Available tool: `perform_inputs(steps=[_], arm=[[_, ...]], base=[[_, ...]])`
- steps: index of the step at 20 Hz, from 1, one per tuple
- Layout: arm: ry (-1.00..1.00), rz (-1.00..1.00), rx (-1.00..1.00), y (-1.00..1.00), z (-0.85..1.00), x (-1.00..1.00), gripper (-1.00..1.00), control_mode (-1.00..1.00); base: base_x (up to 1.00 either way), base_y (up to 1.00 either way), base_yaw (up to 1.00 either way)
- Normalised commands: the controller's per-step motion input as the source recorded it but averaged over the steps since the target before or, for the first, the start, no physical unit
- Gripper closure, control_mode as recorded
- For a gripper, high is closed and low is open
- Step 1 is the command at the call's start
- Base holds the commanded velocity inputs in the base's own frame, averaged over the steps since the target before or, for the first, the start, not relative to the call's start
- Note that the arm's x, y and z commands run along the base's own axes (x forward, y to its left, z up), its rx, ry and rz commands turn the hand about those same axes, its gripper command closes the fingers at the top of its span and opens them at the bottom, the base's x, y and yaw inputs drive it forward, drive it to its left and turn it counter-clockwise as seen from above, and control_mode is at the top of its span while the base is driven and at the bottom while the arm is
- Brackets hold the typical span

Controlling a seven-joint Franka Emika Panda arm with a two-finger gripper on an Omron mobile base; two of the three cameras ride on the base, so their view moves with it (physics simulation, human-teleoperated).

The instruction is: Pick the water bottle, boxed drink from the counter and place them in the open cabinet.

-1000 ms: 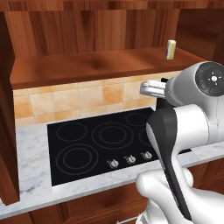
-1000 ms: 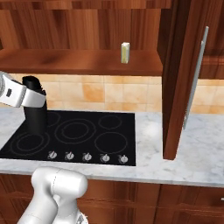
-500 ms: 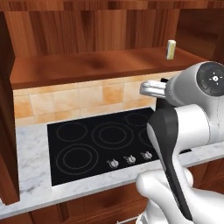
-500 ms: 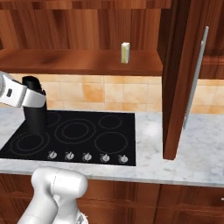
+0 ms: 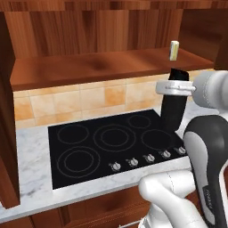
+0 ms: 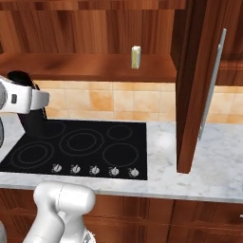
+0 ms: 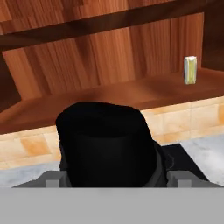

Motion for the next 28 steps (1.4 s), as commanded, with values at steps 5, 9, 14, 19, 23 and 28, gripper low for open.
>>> perform_inputs(steps=[5, 9, 14, 19, 23, 28], arm=[[-0.11, 0.05, 0.00, 0.39, 0.33, -0.23, 1.00, -1.00], [0.00, 0.00, -0.01, 0.47, 0.20, 0.00, 1.00, -1.00], [-0.09, 0.00, 0.00, 0.36, 0.58, 0.00, 1.00, -1.00], [-0.01, 0.00, 0.00, 0.16, 0.59, 0.00, 1.00, -1.00], [0.00, 0.00, 0.00, 0.03, 0.23, 0.07, 1.00, -1.00], [0.01, 0.00, 0.00, 0.00, 0.00, 0.33, 1.00, -1.00]], base=[[0.00, 0.00, 0.00], [0.00, 0.00, 0.00], [0.00, 0.00, 0.00], [0.00, 0.00, 0.00], [0.00, 0.00, 0.00], [0.00, 0.00, 0.00]])
